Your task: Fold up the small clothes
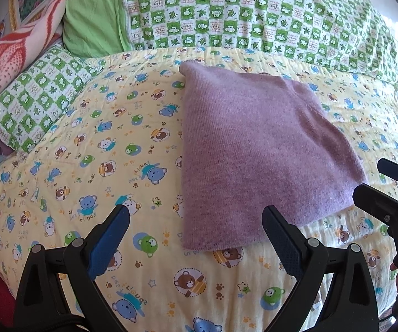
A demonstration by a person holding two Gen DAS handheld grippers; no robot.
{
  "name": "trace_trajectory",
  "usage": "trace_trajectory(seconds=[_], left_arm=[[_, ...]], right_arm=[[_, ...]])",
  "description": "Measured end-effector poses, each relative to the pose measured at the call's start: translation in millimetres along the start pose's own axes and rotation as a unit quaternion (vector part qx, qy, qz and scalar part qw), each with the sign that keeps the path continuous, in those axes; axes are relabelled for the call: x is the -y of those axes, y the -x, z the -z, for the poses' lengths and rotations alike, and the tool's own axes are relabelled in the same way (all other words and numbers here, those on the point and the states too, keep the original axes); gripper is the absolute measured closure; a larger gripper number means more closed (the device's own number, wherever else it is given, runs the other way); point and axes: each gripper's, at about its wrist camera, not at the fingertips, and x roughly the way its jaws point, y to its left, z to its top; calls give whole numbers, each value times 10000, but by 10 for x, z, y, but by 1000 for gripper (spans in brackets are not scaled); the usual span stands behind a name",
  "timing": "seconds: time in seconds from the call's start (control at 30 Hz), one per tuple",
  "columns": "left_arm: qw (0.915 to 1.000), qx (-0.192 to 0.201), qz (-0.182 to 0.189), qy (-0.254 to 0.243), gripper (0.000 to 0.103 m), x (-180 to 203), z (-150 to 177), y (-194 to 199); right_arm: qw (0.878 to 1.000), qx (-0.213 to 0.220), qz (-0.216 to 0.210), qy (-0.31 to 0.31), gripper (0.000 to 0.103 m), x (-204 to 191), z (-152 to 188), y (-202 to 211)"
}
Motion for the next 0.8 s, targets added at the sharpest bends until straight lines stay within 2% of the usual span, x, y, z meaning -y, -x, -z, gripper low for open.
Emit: trace_trajectory(seconds=[0.8], left_arm=[[9999,-105,0,89,6,0,-157,-130]], right_arm=[[9999,11,27,-132,1,120,-96,-62]])
